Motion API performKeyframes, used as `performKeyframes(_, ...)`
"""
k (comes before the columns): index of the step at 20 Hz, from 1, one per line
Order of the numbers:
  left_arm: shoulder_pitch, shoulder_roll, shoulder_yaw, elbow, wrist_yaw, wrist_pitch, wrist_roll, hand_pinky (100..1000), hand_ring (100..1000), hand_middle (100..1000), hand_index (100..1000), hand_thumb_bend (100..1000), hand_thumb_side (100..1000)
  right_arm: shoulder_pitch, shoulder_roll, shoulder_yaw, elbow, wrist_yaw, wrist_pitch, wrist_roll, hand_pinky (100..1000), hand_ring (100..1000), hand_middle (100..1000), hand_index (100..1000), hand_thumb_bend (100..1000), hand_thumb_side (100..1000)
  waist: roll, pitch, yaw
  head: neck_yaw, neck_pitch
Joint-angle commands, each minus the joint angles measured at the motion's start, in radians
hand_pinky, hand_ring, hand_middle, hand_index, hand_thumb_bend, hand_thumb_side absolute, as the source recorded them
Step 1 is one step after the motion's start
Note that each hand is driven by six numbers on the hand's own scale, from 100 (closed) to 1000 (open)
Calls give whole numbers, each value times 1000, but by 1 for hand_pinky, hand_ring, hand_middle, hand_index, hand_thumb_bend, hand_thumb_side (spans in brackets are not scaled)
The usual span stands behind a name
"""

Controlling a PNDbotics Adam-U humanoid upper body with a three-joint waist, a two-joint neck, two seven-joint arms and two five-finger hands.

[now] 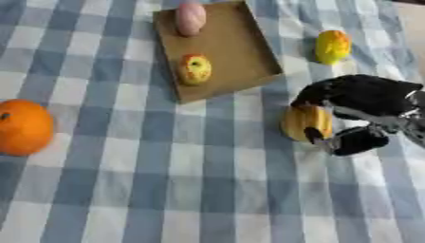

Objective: Pick up objects on the table and place them in the box.

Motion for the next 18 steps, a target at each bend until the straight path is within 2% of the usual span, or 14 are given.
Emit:
performKeyframes(1,-10,12,4,-16,2,-3,-5,732,791,692,774,241,551,-13,-19,-5,-15,22,13,16,783,827,809,880,100,444,5,-17,3,-7,-14)
performKeyframes(7,-13,12,3,-16,2,-5,-11,732,791,692,775,239,552,-26,-17,11,-15,56,15,46,773,805,774,854,100,382,3,-17,11,-14,-15)
performKeyframes(10,-13,11,3,-16,3,-6,-12,732,791,692,774,239,552,-29,-13,19,-15,76,35,46,741,756,703,783,100,300,3,-18,16,-18,-16)
performKeyframes(13,-12,11,4,-16,3,-7,-12,732,791,691,774,241,551,-37,-7,22,-15,101,41,-8,715,711,583,687,126,230,3,-21,18,-19,-15)
performKeyframes(15,-14,11,4,-16,4,-8,-13,732,791,691,774,241,551,-42,-1,27,-15,113,44,-59,692,665,518,628,100,143,3,-23,17,-20,-15)
performKeyframes(18,-13,12,5,-16,5,-8,-13,732,790,691,775,242,550,-48,7,31,-15,93,50,-141,670,621,491,603,100,124,5,-28,13,-22,-9)
